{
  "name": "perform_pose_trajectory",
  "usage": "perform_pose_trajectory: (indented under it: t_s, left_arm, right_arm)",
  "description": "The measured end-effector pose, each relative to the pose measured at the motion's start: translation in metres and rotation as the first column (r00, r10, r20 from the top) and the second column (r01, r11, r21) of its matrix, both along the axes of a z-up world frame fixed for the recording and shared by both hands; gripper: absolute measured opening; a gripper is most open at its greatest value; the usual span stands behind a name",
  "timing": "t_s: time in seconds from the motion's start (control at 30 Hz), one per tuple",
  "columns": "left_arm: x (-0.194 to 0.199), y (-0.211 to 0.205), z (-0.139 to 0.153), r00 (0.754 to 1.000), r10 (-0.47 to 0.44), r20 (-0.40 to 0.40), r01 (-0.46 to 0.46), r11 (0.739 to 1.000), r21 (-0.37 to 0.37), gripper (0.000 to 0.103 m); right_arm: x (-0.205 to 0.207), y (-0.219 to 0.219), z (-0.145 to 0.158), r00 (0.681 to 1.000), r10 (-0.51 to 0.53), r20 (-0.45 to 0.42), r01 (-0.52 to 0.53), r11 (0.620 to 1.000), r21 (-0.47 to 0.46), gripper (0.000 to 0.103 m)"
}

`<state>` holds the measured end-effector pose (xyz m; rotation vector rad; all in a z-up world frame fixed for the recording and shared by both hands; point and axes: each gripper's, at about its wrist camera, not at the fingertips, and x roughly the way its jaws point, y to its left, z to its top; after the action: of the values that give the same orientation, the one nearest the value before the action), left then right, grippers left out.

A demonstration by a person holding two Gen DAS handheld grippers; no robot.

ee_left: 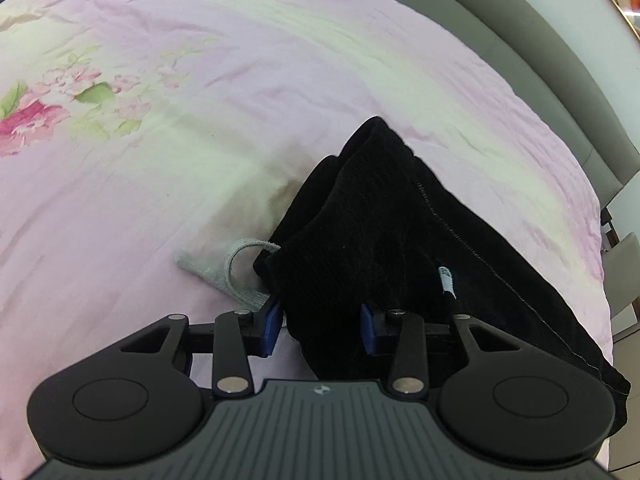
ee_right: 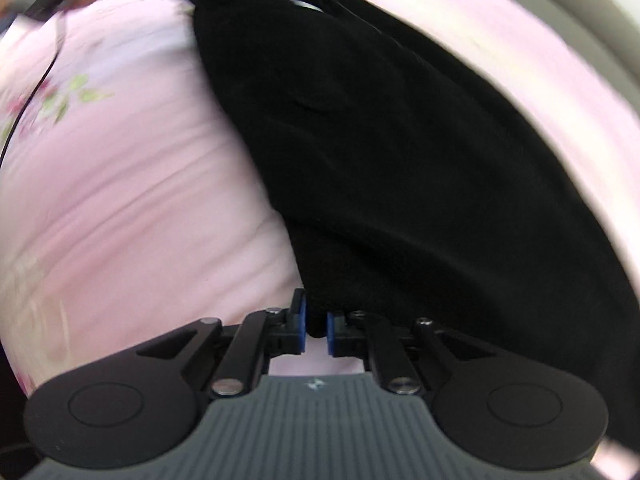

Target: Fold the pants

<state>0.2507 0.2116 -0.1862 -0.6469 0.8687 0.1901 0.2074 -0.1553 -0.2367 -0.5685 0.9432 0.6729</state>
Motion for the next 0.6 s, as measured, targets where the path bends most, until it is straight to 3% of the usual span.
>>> perform_pose_trajectory:
  t_s: [0.07,0.17,0.27,0.37,0.47,0.57,0.6]
  left_arm:
    - [0.001,0.005,-0.004,1.0,0.005,-0.008,-0.005,1.0,-0.013,0.045]
    - [0.003,-0.008,0.001,1.0,-0.03,-0.006,0.03,0.996,0.089,0.046]
    - [0.002,-0.022,0.011,0.996,-0.085,-0.011,0.086,0.97,0.23,0.05]
    - [-0.003,-0.028,0.019,0.992,-0.123,-0.021,0.123,0.947,0.295,0.053]
    - [-0.011,-0.039,0.027,0.989,-0.142,-0.031,0.142,0.903,0.405,0.065]
    - [-0.022,-0.047,0.036,0.985,-0.171,-0.038,0.168,0.859,0.483,0.069]
    - [-0.025,-0.049,0.042,0.985,-0.166,-0.037,0.161,0.846,0.508,0.069]
  right_arm:
    - [0.006,-0.01,-0.003,0.994,-0.097,-0.048,0.101,0.992,0.08,0.004]
    - [0.007,-0.017,0.003,0.982,-0.172,-0.075,0.181,0.974,0.138,0.005]
    - [0.005,-0.021,0.007,0.972,-0.213,-0.103,0.225,0.966,0.125,0.007]
    - [-0.01,-0.035,0.001,0.959,-0.248,-0.134,0.26,0.963,0.078,0.005]
    - [-0.02,-0.048,0.008,0.946,-0.289,-0.148,0.305,0.947,0.103,0.006]
    - [-0.023,-0.054,0.022,0.944,-0.304,-0.132,0.32,0.94,0.12,0.01]
    - [-0.024,-0.054,0.027,0.945,-0.306,-0.115,0.32,0.94,0.123,0.016]
